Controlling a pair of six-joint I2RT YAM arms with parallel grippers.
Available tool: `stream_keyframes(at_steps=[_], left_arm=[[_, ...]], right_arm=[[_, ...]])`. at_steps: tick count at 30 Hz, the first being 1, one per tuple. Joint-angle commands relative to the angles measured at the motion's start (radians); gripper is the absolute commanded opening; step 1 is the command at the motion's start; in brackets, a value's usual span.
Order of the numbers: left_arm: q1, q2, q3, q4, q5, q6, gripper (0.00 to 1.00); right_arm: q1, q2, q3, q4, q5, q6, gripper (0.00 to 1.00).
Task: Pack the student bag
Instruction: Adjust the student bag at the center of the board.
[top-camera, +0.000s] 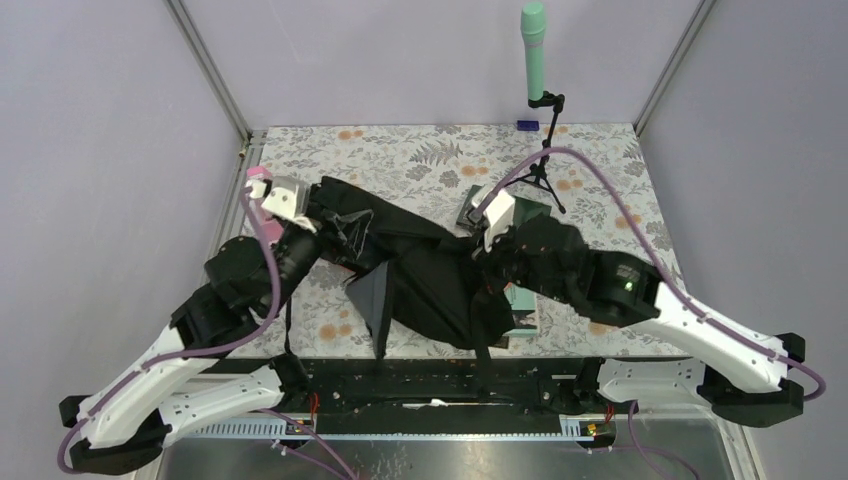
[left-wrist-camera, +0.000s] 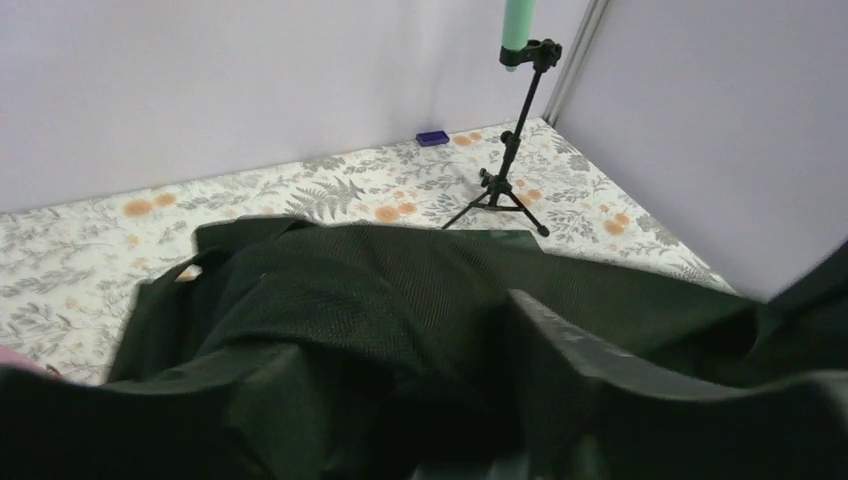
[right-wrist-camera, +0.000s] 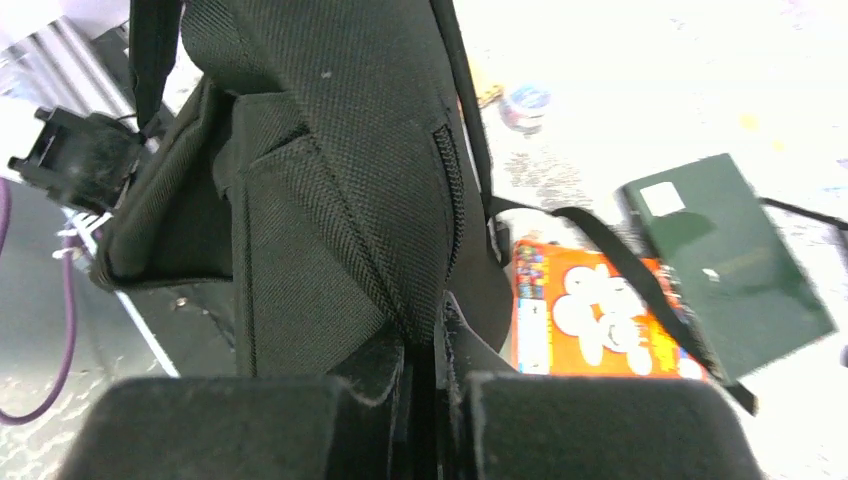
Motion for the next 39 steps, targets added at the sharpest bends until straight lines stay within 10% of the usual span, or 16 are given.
stream_keyframes(at_steps=[1,10,31,35,39], left_arm=[[0.013,-0.074,-0.011,-0.072,0.078,0.174,0.74],[0.0,-0.006,0.024,-0.113,0.397,0.279,0.91],[-0.08,0.096,-0.262,0.054,0.371,-0.095,0.99],[-0.085,0.126,-0.275,0.023,0.197,-0.165,0.98],[-0.084,0.122,-0.282,-0.042,0.091,-0.175,0.51]], right_arm=[[0.0,0.035,0.326,-0.118,0.226,-0.095,0.0],[-0.002,0.187,0.493,-0.215,0.423,-0.072,0.0],[-0.123,0.171,0.482,-0.244,0.292,0.016,0.0],[-0.123,0.164,0.484,-0.243,0.289,0.015,0.0],[-0.123,0.15,0.478,-0.243,0.277,-0.006,0.0]])
